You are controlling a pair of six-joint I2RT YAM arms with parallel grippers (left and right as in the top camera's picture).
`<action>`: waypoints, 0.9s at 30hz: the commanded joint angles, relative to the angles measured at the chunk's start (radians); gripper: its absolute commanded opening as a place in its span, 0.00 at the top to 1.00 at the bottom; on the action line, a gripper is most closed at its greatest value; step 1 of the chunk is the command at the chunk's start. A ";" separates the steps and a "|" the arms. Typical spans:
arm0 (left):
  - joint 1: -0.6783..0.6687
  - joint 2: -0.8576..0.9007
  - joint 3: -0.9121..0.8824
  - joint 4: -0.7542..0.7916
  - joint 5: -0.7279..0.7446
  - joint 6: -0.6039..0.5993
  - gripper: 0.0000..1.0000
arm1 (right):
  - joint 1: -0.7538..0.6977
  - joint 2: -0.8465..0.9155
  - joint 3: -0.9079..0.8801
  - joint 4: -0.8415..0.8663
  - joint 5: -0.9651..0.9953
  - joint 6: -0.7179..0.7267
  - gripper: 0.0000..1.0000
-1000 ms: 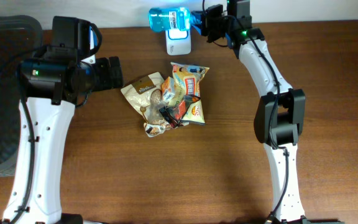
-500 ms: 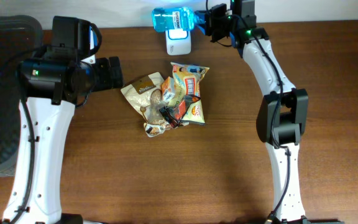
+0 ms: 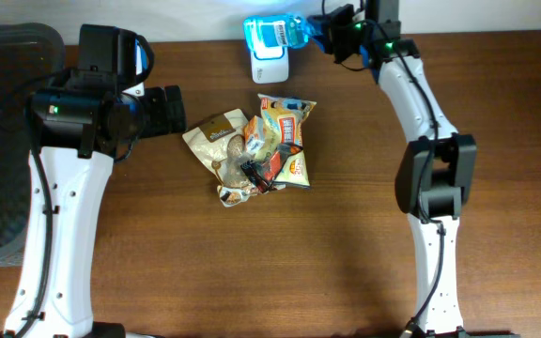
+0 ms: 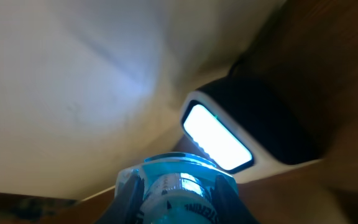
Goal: Scan the item barcode
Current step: 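Hold the bottle's label in front of the white scanner, then carry the bottle far right, out of the work area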
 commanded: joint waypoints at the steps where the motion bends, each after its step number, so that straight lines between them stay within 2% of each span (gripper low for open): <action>1: 0.007 0.004 0.006 -0.002 -0.007 -0.010 0.01 | -0.062 -0.197 0.054 -0.092 0.046 -0.168 0.96; 7: 0.007 0.004 0.006 -0.002 -0.007 -0.010 0.01 | -0.144 -0.325 0.054 -0.266 0.126 -0.346 0.96; 11: 0.007 0.004 0.006 -0.002 -0.007 -0.010 0.01 | -0.213 -0.399 0.054 -0.434 0.257 -0.495 0.96; 18: 0.007 0.004 0.006 -0.002 -0.007 -0.010 0.01 | -0.348 -0.426 0.054 -0.736 0.700 -0.724 0.96; 22: 0.007 0.004 0.006 -0.002 -0.007 -0.010 0.01 | -0.431 -0.424 0.051 -0.803 0.887 -0.816 0.96; 27: 0.007 0.004 0.006 -0.002 -0.007 -0.010 0.01 | -0.542 -0.413 0.051 -0.814 0.930 -0.899 0.96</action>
